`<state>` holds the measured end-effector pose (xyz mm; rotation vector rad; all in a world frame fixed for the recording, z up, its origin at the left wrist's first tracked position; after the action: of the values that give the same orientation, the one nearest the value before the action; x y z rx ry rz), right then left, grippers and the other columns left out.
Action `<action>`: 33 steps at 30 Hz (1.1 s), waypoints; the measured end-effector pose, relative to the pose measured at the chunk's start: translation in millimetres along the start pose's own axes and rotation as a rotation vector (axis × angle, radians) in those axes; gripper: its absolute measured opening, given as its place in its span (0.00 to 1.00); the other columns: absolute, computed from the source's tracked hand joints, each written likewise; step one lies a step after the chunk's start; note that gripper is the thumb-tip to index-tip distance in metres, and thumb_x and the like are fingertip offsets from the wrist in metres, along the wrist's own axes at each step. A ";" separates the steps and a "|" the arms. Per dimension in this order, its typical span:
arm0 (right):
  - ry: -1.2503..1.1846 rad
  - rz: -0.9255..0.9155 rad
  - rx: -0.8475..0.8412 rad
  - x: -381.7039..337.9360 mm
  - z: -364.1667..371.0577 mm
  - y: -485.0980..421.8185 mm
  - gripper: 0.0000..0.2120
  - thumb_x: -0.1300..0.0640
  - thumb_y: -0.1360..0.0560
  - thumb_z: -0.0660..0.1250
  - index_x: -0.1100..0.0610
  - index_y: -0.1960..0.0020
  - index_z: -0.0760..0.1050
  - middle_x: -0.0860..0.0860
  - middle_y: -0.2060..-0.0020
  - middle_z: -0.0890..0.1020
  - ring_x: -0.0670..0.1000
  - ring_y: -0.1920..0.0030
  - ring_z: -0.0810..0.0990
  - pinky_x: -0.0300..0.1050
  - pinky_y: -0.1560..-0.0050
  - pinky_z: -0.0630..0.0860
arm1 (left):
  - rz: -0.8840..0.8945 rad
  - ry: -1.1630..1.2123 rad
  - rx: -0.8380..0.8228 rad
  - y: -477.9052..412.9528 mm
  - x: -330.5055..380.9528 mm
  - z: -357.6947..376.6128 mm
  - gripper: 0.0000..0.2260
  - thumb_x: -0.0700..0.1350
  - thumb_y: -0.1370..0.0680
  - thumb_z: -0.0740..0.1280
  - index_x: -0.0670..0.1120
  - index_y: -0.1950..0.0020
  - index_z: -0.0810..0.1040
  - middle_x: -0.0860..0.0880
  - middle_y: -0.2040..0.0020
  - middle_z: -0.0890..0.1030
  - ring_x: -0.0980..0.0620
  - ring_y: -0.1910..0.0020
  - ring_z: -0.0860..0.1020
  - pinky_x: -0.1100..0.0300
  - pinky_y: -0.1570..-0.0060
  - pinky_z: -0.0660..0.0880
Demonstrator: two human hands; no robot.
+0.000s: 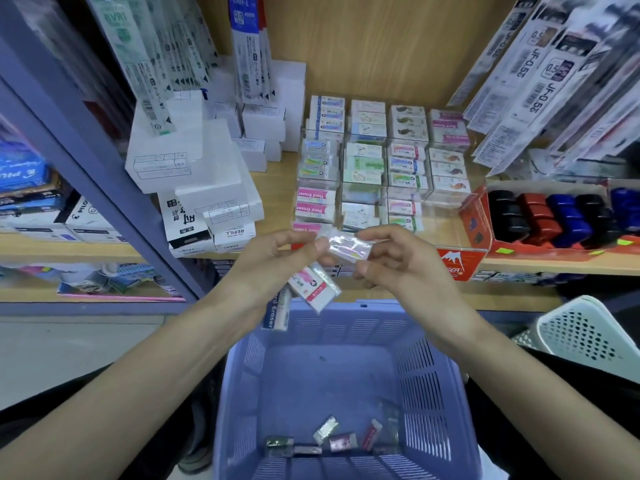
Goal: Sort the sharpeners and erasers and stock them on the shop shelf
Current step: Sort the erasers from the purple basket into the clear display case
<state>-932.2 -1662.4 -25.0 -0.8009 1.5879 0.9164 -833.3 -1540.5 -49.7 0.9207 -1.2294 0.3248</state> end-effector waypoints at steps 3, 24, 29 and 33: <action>0.019 0.004 0.008 0.0 -11.4 1.6 0.13 0.70 0.29 0.69 0.54 0.52 0.75 0.51 0.64 0.79 0.46 0.65 0.78 0.34 0.62 0.76 | 0.018 -0.041 -0.015 -3.1 -0.2 7.0 0.06 0.45 0.26 0.69 0.46 0.51 0.81 0.49 0.60 0.85 0.58 0.68 0.80 0.66 0.66 0.76; 0.637 -0.260 0.346 -32.7 -37.5 -113.0 0.09 0.58 0.25 0.68 0.59 0.47 0.76 0.54 0.53 0.76 0.48 0.56 0.74 0.37 0.54 0.71 | -0.112 0.261 0.282 -52.7 33.2 -8.8 0.07 0.46 0.26 0.71 0.45 0.51 0.78 0.46 0.65 0.82 0.53 0.72 0.78 0.60 0.67 0.73; 0.657 -0.121 0.388 -16.6 -7.7 -159.2 0.13 0.50 0.26 0.69 0.59 0.61 0.74 0.55 0.61 0.81 0.53 0.59 0.76 0.44 0.62 0.69 | -0.073 0.268 0.266 -50.0 41.9 -24.3 0.07 0.45 0.26 0.70 0.44 0.52 0.79 0.48 0.68 0.82 0.54 0.71 0.79 0.56 0.63 0.78; 0.704 -0.194 0.277 -14.3 6.8 -163.6 0.10 0.49 0.24 0.66 0.55 0.58 0.77 0.49 0.58 0.79 0.52 0.50 0.71 0.42 0.54 0.66 | -0.070 0.301 0.306 -46.0 47.3 -40.6 0.04 0.43 0.26 0.69 0.44 0.53 0.79 0.48 0.67 0.80 0.58 0.78 0.76 0.69 0.78 0.71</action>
<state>-784.5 -1733.7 -36.5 -1.1239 2.1300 0.2578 -759.4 -1550.2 -28.2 1.1282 -0.8818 0.5847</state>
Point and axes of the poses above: each hand's wrist, its own y-axis away from the middle knuckle, its own z-axis out of the palm, x = y × z, the point moved 6 cm from there along -y, towards the middle knuckle
